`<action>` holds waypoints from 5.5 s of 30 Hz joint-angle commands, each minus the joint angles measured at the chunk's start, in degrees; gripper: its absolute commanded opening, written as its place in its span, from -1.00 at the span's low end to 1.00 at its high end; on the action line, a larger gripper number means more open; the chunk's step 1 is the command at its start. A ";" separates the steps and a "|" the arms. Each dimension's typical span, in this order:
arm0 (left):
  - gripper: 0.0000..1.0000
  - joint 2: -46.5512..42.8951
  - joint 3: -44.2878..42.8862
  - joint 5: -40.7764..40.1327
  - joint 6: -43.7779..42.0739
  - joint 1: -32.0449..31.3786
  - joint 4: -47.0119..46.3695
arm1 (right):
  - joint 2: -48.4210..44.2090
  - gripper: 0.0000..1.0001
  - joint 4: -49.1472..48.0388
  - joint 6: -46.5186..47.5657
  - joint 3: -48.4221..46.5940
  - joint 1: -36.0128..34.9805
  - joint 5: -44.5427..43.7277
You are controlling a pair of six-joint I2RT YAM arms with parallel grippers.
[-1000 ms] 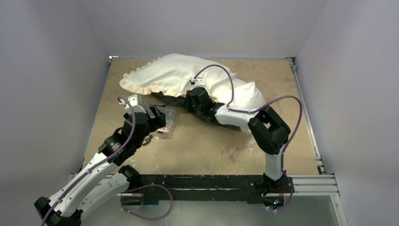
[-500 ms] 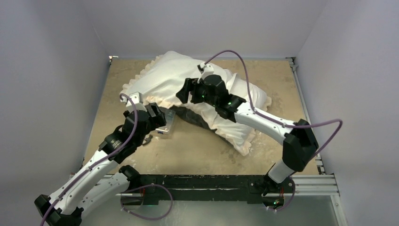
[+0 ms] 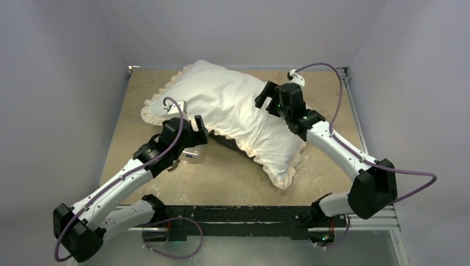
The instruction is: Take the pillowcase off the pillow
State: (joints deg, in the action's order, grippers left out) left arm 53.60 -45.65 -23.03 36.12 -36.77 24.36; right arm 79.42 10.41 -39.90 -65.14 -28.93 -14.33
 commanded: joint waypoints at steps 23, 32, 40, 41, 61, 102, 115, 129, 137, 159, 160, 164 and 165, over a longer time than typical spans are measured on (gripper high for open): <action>0.74 1.91 -4.63 4.49 -1.73 -0.05 -1.51 | 21.90 0.87 -5.95 9.70 -22.33 -5.93 6.81; 0.74 6.82 -6.38 8.95 -2.62 -0.02 -5.19 | 11.00 0.98 6.50 -1.34 -16.96 -5.79 -13.57; 0.74 9.64 -6.96 12.24 -2.63 -0.02 -6.96 | 11.09 0.98 9.14 -7.44 -13.49 -5.45 -17.20; 0.74 9.55 -6.92 12.34 -2.69 -0.05 -6.85 | 11.87 0.98 9.34 -7.91 -13.77 -5.44 -17.34; 0.74 6.51 -6.13 12.30 -2.22 0.02 -4.38 | 13.13 0.98 16.84 -20.76 -4.75 -5.04 -22.45; 0.62 22.60 -22.81 11.89 -1.67 -7.47 -6.87 | -5.43 0.10 -13.73 -33.97 33.80 0.63 6.30; 0.62 45.35 -41.35 0.82 -7.89 -16.00 -0.42 | -5.72 -0.30 -18.01 -28.78 33.54 0.58 7.66; 0.78 62.65 -51.08 -12.22 -7.61 -16.08 7.44 | -6.30 -0.30 -17.29 -26.05 33.88 0.58 7.73; 0.76 62.15 -44.85 -8.81 -5.36 -12.62 7.17 | -7.32 -0.28 -16.46 -26.18 34.38 0.61 7.95; -1.00 50.64 -40.79 -0.88 -7.99 -6.56 2.46 | -4.97 -0.26 -13.59 -28.04 31.36 0.59 6.36; -1.00 49.43 -40.48 -0.58 -7.99 -5.82 2.26 | -5.05 -0.26 -13.21 -28.24 31.28 0.62 6.13; -1.00 45.54 -39.76 0.70 -8.08 -2.01 1.92 | -5.24 -0.26 -12.50 -29.29 31.20 0.65 5.46; -1.00 44.76 -39.70 1.11 -8.14 -1.05 1.85 | -5.24 -0.26 -12.32 -29.54 31.20 0.71 5.39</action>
State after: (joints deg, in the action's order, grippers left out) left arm 104.53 -85.73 -18.33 30.22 -43.81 24.88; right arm 73.87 -7.07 -68.62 -32.99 -28.16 -7.70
